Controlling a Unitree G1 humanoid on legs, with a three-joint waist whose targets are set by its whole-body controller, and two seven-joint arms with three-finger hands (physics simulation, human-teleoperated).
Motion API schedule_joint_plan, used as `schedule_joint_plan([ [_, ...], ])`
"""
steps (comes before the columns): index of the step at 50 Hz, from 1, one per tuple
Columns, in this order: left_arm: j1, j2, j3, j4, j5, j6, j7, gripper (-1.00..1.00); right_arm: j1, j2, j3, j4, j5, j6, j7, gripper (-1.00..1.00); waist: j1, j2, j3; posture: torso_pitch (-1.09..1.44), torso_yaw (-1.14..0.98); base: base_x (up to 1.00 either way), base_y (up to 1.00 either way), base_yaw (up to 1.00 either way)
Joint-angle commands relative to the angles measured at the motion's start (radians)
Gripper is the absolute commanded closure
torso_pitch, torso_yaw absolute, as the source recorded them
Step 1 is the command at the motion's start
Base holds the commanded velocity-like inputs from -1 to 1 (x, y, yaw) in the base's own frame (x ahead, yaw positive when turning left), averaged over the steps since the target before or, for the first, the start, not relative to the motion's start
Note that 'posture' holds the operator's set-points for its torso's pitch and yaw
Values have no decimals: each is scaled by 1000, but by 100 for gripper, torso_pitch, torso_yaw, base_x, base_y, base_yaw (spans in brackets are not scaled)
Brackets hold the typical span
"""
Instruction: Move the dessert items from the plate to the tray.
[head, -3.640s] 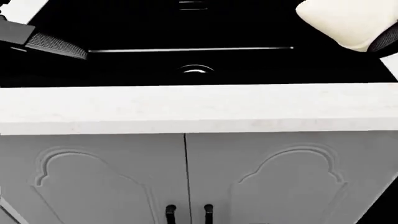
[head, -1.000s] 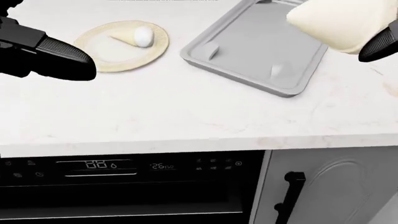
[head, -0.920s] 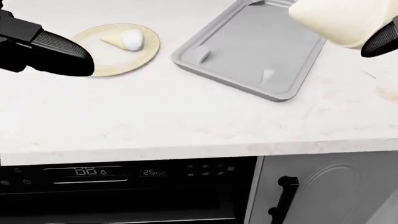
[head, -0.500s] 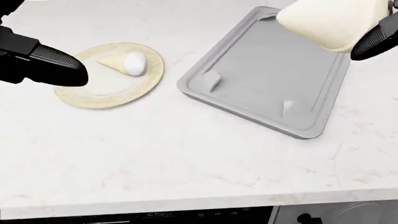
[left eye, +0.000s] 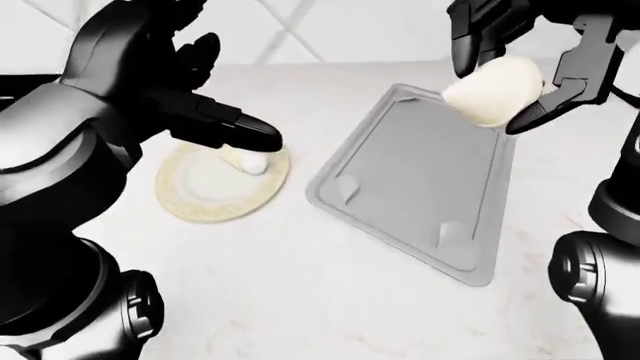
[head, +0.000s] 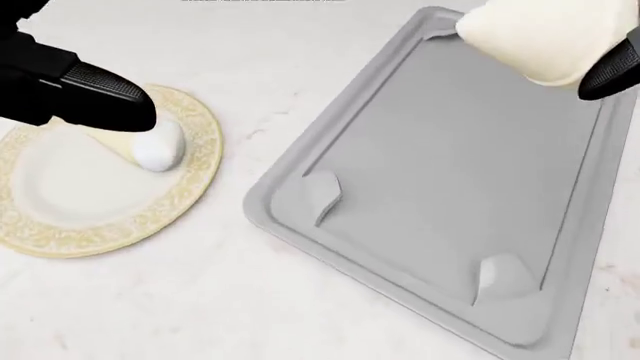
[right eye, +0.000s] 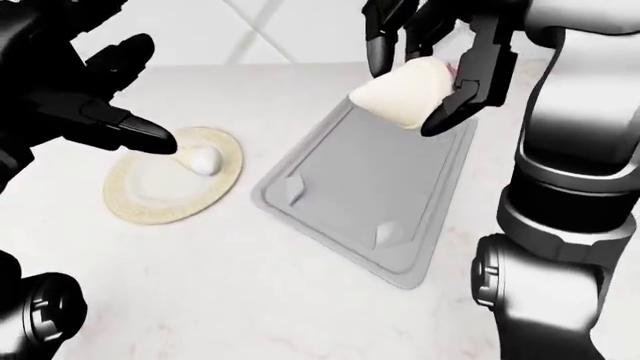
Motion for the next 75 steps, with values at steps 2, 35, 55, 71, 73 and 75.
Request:
schedule_joint_plan([
  [2, -46, 13, 27, -28, 5, -28, 0, -100, -38, -19, -37, -45, 1, -6, -14, 99, -6, 9, -51, 0, 0, 0, 0, 0],
  [35, -4, 23, 37, -55, 34, -39, -49, -100, -190, 143, 49, 620, -149, -265, -328, 98, -21, 39, -51, 0, 0, 0, 0, 0],
  [55, 0, 58, 74, -49, 9, -37, -56, -100, -244, 152, 84, 839, -394, -284, -384, 100, 3, 27, -65, 0, 0, 0, 0, 0],
  [71, 5, 84, 89, -39, -38, -48, -31, -100, -165, 146, 72, 769, -453, -315, -309, 36, -3, 32, -69, 0, 0, 0, 0, 0],
  [73, 3, 88, 92, -36, -47, -48, -25, -100, -154, 149, 71, 747, -453, -311, -291, 22, -5, 32, -68, 0, 0, 0, 0, 0],
  [75, 9, 92, 89, -35, -52, -57, -21, -100, -145, 151, 68, 736, -453, -307, -281, 12, -6, 31, -66, 0, 0, 0, 0, 0],
])
